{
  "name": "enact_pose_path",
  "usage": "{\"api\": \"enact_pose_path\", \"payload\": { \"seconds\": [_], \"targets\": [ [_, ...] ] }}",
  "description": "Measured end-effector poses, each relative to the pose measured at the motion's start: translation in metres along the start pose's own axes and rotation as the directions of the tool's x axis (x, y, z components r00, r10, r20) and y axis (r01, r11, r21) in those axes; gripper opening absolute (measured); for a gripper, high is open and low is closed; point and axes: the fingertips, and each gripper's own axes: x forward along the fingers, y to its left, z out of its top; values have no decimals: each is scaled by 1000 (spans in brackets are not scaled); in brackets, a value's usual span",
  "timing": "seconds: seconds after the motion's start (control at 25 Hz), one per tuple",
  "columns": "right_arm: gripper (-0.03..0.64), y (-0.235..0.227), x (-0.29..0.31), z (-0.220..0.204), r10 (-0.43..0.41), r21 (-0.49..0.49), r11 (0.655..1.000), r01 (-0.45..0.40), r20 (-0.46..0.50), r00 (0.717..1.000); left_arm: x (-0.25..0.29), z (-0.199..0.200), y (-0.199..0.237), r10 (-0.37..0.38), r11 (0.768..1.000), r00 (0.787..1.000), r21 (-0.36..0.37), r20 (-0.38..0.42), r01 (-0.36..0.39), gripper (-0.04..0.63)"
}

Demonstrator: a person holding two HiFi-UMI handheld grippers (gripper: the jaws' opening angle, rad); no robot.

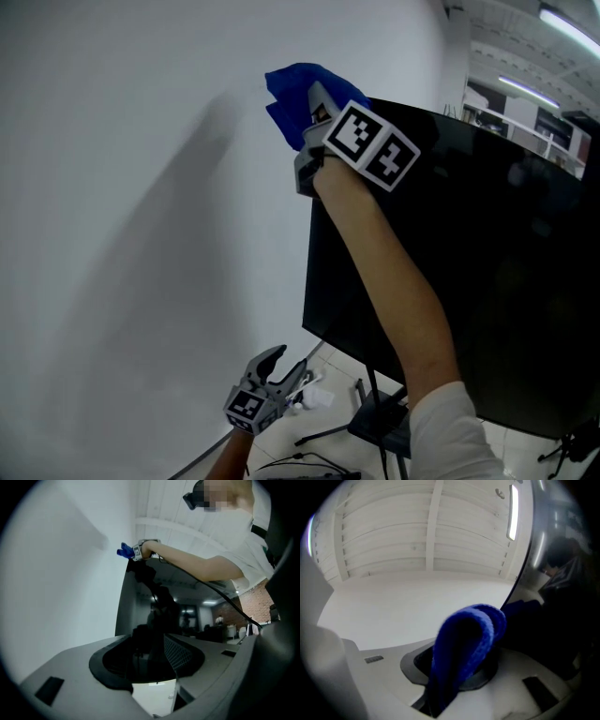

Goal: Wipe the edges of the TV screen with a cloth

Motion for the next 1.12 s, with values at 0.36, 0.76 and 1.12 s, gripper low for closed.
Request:
{"api": "enact_pose_path", "payload": {
  "seconds": [0.36, 0.76, 1.12],
  "targets": [
    [98, -29, -76, 75, -71, -22, 997, 73, 67, 995, 38, -6, -56, -195, 981, 980, 2, -26, 195, 196],
    [100, -64, -223, 180, -215, -143, 963, 226, 89, 973, 99, -9, -219, -519, 854, 854, -35, 7, 519, 196],
    [100, -83, -309, 248, -341, -225, 895, 386, 215, 915, 114, -18, -312, -770, 636, 638, -56, 25, 770, 196]
  ]
}}
